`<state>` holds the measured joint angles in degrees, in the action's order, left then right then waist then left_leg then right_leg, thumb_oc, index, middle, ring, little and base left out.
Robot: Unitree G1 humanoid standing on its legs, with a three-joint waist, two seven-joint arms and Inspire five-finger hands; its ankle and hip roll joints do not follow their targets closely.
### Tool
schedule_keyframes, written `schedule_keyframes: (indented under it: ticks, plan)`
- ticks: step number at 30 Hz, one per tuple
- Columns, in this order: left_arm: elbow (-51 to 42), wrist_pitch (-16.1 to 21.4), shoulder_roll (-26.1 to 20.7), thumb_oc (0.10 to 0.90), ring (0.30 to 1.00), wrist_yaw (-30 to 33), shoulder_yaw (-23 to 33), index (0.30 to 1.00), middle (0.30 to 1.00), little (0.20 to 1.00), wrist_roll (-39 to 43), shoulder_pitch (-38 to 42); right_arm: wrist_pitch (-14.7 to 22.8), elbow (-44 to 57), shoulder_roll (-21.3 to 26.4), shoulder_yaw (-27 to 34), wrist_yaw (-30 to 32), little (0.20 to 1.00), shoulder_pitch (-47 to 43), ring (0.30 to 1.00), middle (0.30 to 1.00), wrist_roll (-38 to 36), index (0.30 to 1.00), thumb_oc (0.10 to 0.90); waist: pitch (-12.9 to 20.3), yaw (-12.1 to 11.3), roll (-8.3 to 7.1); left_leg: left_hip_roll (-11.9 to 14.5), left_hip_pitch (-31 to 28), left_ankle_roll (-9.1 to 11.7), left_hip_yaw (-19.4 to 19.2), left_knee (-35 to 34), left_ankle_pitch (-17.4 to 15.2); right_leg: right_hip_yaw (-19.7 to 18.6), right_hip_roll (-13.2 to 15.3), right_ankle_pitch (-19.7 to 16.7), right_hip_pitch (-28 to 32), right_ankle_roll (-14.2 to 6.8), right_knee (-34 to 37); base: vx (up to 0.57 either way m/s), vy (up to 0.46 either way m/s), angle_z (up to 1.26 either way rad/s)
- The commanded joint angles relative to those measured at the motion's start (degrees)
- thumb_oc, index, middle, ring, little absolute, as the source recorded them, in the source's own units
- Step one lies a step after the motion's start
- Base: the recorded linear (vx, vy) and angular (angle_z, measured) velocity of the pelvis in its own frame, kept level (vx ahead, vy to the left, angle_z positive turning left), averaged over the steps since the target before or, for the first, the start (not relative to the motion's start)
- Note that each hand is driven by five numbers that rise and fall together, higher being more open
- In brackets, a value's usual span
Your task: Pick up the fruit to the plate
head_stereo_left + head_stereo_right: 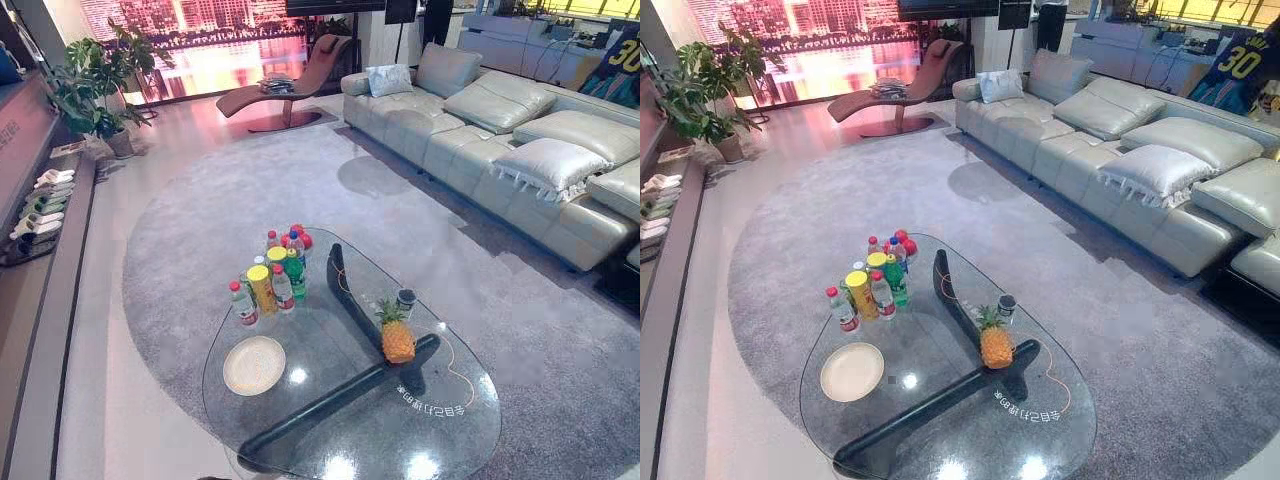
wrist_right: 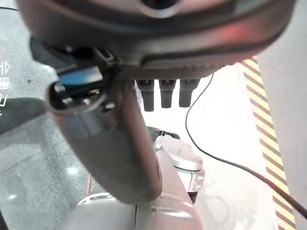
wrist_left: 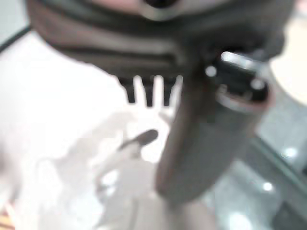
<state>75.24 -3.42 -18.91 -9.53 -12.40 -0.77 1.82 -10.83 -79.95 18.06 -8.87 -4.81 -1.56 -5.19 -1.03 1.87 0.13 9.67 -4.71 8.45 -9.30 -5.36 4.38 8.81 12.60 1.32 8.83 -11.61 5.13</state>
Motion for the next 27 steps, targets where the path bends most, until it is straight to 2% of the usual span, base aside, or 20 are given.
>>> schedule_keyframes:
  ticks: [1,27]
  plan:
    - [3.74,0.73,2.22,0.800,0.900,-1.65,0.08,0.900,0.900,0.900,0.57,4.74,-0.59,-4.00,0.34,1.76,0.44,0.900,-5.15,0.900,0.900,-1.00,0.900,0.800,-2.34,-1.01,0.50,5.93,-2.00,3.13,-0.62,0.36,-1.13,3.96,4.77,-6.65,-2.90,-2.62,-0.13,0.03,-0.087,-0.54]
    - [3.23,1.01,1.80,0.800,0.900,-1.62,0.03,0.900,0.900,0.900,0.28,4.38,-0.27,-3.81,0.58,1.93,0.87,0.900,-4.78,0.900,0.900,-0.88,0.900,0.800,-2.36,-1.34,0.43,5.85,-1.53,3.05,-0.32,0.36,-0.95,4.13,4.52,-6.51,-2.93,-2.41,-0.13,0.00,0.000,0.00]
